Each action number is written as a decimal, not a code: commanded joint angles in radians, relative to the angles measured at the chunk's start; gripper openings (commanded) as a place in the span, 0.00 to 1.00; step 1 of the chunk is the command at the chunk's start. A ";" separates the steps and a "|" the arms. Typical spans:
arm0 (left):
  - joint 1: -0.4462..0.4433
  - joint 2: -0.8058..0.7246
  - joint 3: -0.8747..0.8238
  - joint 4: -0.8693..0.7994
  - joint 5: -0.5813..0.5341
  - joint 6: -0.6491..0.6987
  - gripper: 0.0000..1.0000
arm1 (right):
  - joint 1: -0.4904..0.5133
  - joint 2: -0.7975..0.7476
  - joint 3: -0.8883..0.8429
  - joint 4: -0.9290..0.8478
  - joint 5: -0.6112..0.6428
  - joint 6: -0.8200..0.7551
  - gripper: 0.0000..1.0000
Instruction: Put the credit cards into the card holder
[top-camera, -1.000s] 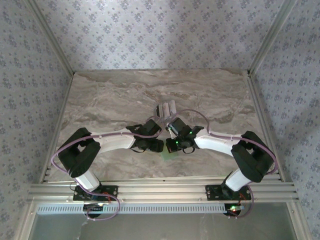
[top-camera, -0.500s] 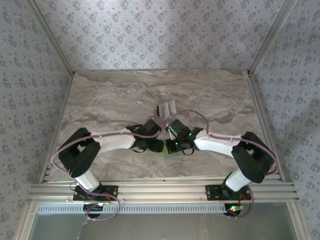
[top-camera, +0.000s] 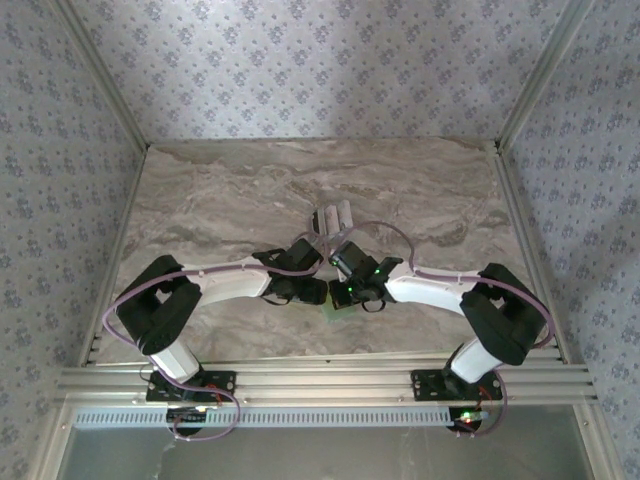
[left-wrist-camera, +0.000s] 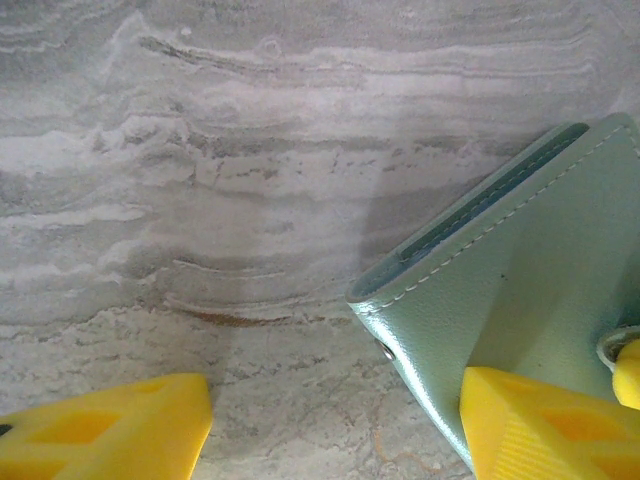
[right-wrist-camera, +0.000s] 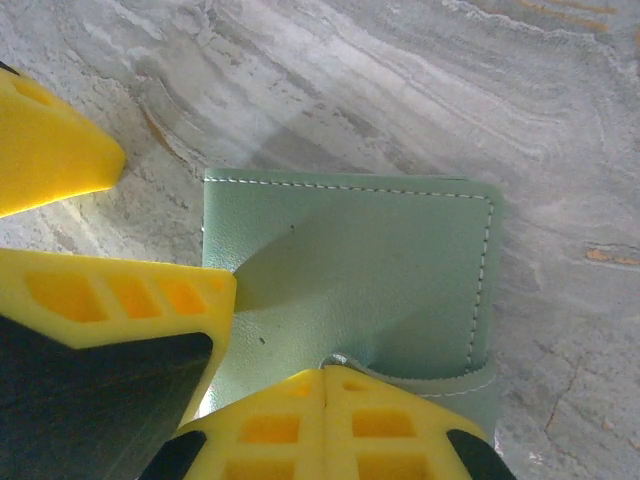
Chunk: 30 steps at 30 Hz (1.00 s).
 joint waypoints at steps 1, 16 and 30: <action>-0.001 0.078 -0.008 0.092 0.029 0.004 0.68 | 0.014 0.057 -0.044 -0.152 0.035 0.028 0.00; 0.003 0.083 -0.010 0.100 0.037 0.001 0.68 | -0.052 0.057 -0.054 -0.154 0.056 0.071 0.00; 0.005 0.099 -0.002 0.106 0.046 0.000 0.68 | -0.145 0.125 -0.080 -0.141 -0.035 0.077 0.00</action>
